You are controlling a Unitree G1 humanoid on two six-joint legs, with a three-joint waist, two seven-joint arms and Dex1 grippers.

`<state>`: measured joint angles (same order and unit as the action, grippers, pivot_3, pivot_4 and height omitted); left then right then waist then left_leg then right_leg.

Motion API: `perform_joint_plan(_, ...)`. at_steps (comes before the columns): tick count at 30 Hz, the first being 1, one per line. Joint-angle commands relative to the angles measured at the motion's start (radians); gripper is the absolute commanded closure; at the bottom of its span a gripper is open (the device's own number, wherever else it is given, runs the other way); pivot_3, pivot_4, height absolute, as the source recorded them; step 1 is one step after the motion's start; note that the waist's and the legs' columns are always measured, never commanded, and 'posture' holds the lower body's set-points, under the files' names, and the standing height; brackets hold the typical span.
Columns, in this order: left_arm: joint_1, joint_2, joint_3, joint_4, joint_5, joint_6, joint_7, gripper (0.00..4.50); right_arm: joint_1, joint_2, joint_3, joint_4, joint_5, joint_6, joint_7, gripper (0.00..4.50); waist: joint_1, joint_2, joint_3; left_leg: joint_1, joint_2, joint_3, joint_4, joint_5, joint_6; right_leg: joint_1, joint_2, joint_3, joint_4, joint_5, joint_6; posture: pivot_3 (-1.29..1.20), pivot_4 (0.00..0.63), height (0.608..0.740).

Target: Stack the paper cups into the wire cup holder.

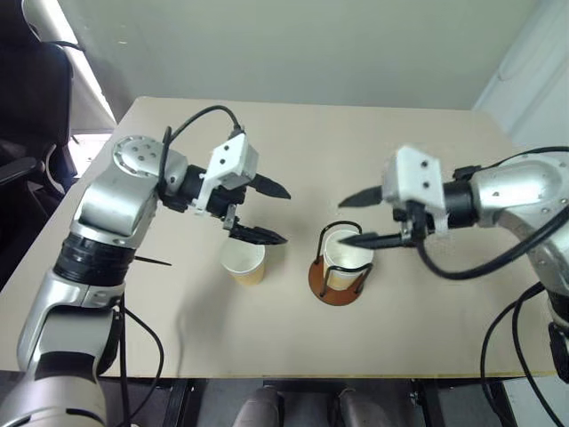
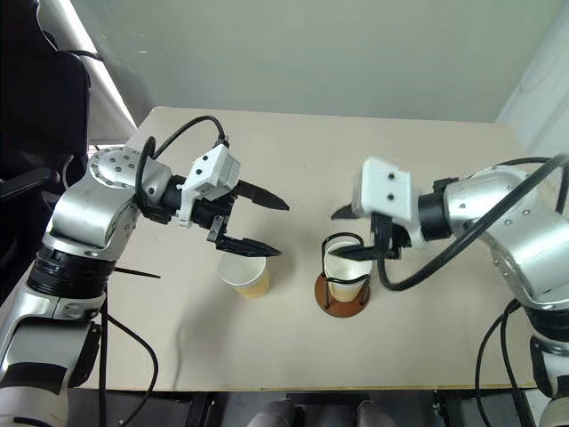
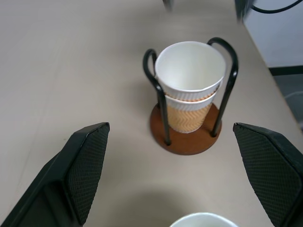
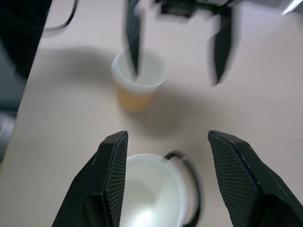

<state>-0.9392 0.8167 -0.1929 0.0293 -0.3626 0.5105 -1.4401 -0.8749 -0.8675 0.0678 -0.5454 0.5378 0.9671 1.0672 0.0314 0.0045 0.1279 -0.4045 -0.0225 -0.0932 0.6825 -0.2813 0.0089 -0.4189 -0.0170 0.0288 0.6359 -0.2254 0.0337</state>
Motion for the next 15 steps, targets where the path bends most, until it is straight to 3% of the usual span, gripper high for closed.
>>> perform_joint_plan(1, -0.011, 0.054, 0.079, -0.075, -0.019, 0.021, 0.021, 0.00, -0.007, -0.015, -0.126, -0.019, 0.084, 0.066, -0.045, 1.81, 0.000, 0.000, 0.000, 0.000, 0.000, 0.000, 0.000, 0.000, 0.000, 0.000, 0.000, 0.000, -0.001, 0.000, 0.000, 0.00, 0.150, 0.740)
perform_joint_plan(9, 0.138, 0.224, 0.100, -0.294, 0.024, -0.050, -0.020, 0.00, 0.074, -0.090, -0.193, -0.020, 0.148, 0.079, -0.062, 1.81, -0.001, 0.000, 0.000, 0.000, 0.000, 0.000, -0.003, 0.000, 0.000, 0.001, 0.000, 0.000, -0.007, 0.000, 0.000, 0.00, 0.150, 0.740)
perform_joint_plan(15, 0.206, 0.291, 0.084, -0.332, 0.103, -0.118, 0.006, 0.00, 0.085, -0.114, -0.187, -0.006, 0.182, 0.059, -0.049, 1.81, 0.000, 0.000, 0.000, 0.000, 0.000, 0.000, -0.003, 0.000, 0.000, 0.001, 0.000, 0.000, -0.006, 0.000, 0.000, 0.00, 0.150, 0.740)
